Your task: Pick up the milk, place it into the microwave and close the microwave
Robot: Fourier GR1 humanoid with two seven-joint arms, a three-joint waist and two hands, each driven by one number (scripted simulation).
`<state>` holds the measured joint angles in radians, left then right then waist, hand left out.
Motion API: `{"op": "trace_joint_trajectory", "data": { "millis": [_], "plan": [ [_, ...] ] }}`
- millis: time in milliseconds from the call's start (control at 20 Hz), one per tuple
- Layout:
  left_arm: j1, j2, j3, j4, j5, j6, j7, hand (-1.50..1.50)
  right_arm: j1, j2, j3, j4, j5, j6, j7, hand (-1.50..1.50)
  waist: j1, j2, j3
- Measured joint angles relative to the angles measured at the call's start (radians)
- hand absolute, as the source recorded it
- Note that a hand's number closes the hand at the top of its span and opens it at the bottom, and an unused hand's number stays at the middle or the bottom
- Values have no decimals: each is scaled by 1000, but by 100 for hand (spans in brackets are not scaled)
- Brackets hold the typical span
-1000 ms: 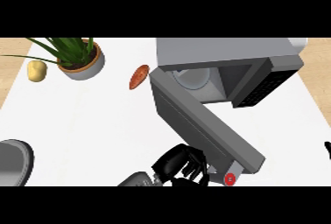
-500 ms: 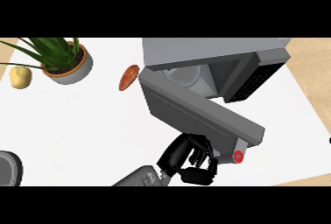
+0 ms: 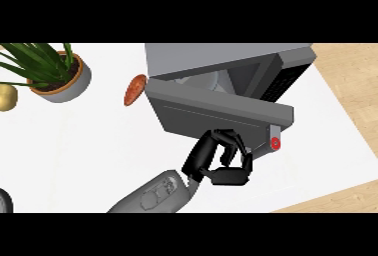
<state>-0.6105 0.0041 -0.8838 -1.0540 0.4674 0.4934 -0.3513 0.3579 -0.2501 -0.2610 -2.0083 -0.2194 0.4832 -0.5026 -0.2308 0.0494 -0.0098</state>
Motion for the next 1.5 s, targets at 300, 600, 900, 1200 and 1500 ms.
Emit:
{"op": "trace_joint_trajectory", "data": {
  "millis": [300,600,900,1200,1500],
  "plan": [
    [-92,-4,39,69,103,21,-16,150,-20,-42,-14,-21,-41,20,43,-150,-29,11,1],
    [-181,-4,85,142,194,16,-36,150,-47,-80,-41,-25,-74,22,82,-150,-48,23,2],
    [-223,-4,113,184,267,1,-95,150,-81,-105,-55,-29,-119,21,117,-150,-58,29,3],
    [-220,-3,109,189,319,9,-155,150,-116,-140,-80,-17,-155,21,146,-150,-69,30,5],
    [-222,-4,103,201,358,8,-205,150,-149,-173,-107,-4,-184,18,169,-150,-75,30,6]
  ]
}}
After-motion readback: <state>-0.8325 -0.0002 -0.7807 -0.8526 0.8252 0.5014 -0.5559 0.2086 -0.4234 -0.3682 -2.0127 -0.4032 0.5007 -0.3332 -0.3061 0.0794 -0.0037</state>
